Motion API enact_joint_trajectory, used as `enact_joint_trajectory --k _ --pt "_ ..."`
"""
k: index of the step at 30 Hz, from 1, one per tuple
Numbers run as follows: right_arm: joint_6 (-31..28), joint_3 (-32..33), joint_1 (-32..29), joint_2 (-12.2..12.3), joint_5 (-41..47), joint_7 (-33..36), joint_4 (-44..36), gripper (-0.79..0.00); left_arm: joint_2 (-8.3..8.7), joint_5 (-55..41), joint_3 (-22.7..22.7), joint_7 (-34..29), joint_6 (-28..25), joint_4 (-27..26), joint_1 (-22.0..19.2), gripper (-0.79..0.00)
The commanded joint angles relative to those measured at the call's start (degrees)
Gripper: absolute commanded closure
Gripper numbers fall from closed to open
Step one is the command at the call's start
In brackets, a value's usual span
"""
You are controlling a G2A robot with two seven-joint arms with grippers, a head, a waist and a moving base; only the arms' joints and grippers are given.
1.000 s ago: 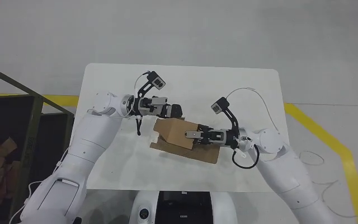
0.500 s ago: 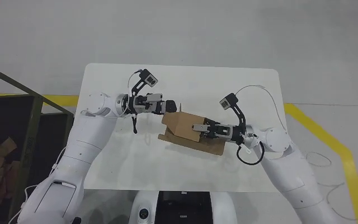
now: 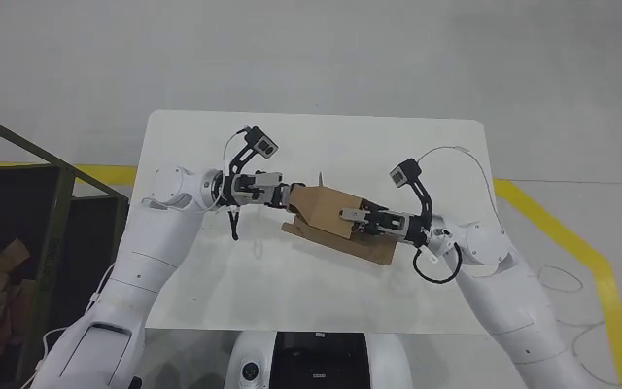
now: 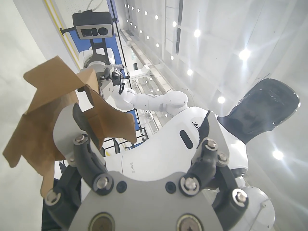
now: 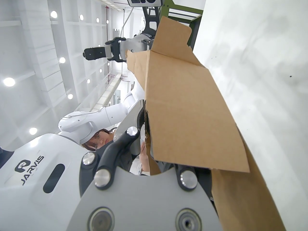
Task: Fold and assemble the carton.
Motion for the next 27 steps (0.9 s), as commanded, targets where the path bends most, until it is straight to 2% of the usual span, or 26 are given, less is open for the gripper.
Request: enact_joint_trajectory --k 1,27 --pt "0.02 0.19 0.01 0.02 0.07 -0.13 0.05 0.0 -0.07 -0.11 0.23 -0.01 0.15 0.1 -0.22 -0.785" --pt "0.91 1.83 0.91 0.14 -0.86 -2.5 1.32 0.0 -0.46 0.32 2.23 -1.95 1.8 0.76 -0.83 -0.785"
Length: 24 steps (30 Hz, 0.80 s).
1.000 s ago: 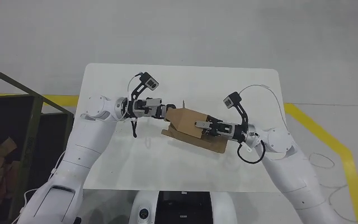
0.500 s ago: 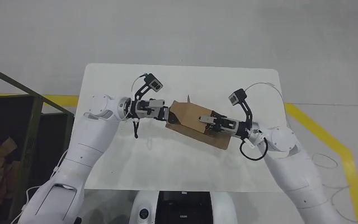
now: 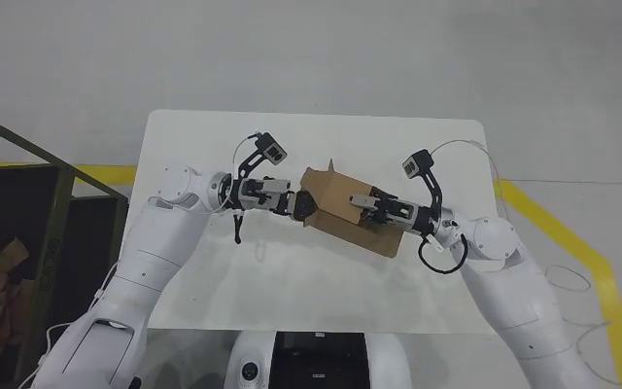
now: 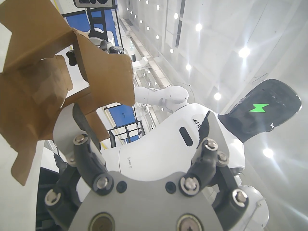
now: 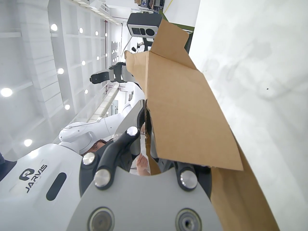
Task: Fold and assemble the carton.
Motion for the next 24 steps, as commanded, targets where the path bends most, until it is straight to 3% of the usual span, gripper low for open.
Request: enact_joint_trajectory --k 1,24 --pt "0.21 -0.16 0.13 -0.03 -0.35 -0.3 -0.05 0.0 -0.01 -0.09 0.01 -0.07 -0.04 -0.11 0.08 -0.785" --pt "2.76 0.53 -0.44 -0.24 -2.23 -6.75 -0.86 0.0 -0.26 0.62 1.16 0.76 0.54 -0.9 0.42 -0.785"
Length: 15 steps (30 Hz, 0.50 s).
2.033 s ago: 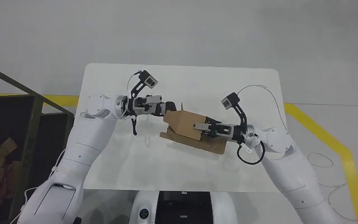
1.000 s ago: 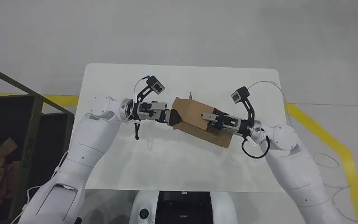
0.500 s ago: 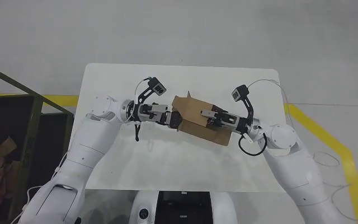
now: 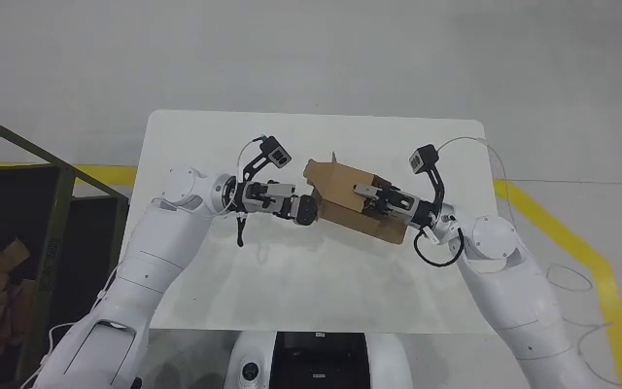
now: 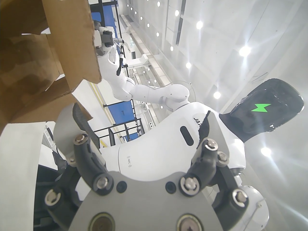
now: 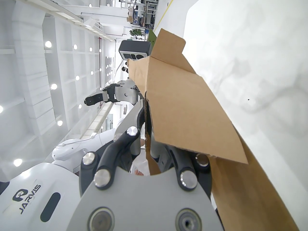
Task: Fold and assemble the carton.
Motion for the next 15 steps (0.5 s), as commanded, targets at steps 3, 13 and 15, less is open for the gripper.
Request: enact_joint_trajectory --k 3,13,15 --pt "0.42 0.14 -0.18 -0.02 0.22 -0.36 -0.49 0.0 -0.22 0.07 0.82 0.82 -0.02 -0.46 0.08 -0.785" --pt "1.07 -0.38 -0.75 -0.26 1.33 -1.14 -2.18 0.0 -0.71 0.1 2.16 1.46 -0.37 0.36 -0.77 -0.785" --pt "1.14 -0.38 -0.83 -0.28 1.3 -1.27 -2.22 0.0 -0.75 0.07 2.19 1.42 -0.48 0.65 -0.91 -0.785"
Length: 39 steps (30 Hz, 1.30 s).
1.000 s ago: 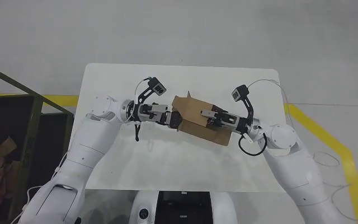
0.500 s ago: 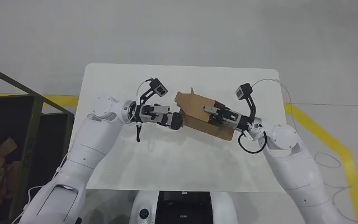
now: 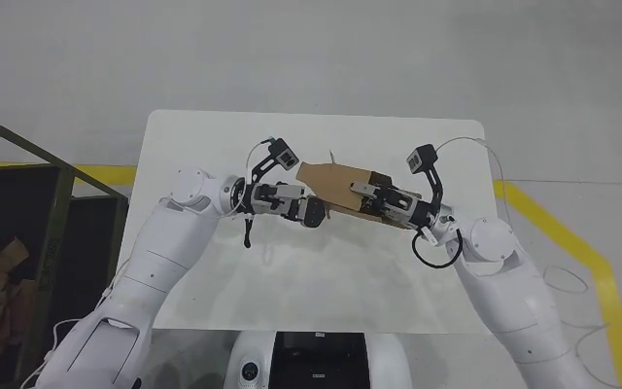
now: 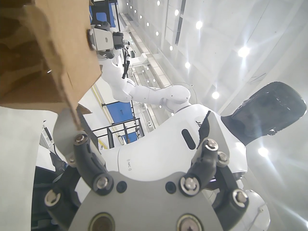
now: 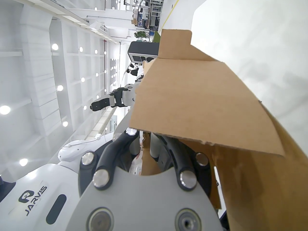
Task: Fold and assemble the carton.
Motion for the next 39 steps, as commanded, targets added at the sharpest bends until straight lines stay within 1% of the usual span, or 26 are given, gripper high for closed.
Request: enact_joint_trajectory --k 1,11,15,20,26,32,39 --pt "0.14 0.05 -0.1 -0.01 -0.04 -0.24 0.08 0.0 -0.02 -0.03 -0.03 -0.02 -0.1 0.28 -0.1 -0.785" --pt "0.36 0.68 -0.26 -0.08 0.02 -1.31 0.3 0.0 -0.03 -0.46 -0.78 0.54 -0.76 0.99 0.02 -0.785" --pt "-0.32 1.73 -0.43 0.06 -0.03 -1.01 0.94 0.0 0.45 -0.34 -2.79 0.64 -0.8 1.34 0.7 -0.785" --pt "-1.02 3.03 -0.48 0.27 -0.03 0.12 1.41 0.0 1.48 1.51 -6.18 1.17 -0.38 1.66 2.78 -0.785" --pt "-1.92 4.19 -0.95 0.36 1.84 0.96 0.88 0.0 2.4 4.51 -9.03 3.56 0.04 1.8 4.79 -0.785" --pt "-2.42 4.48 -1.56 0.32 3.81 1.79 -0.67 0.0 2.3 5.37 -8.06 4.19 -0.26 2.38 4.85 -0.785" --pt "-2.7 4.39 -2.13 0.27 2.74 0.56 -1.64 0.0 1.52 1.61 -5.78 4.2 0.32 2.19 4.2 -0.785"
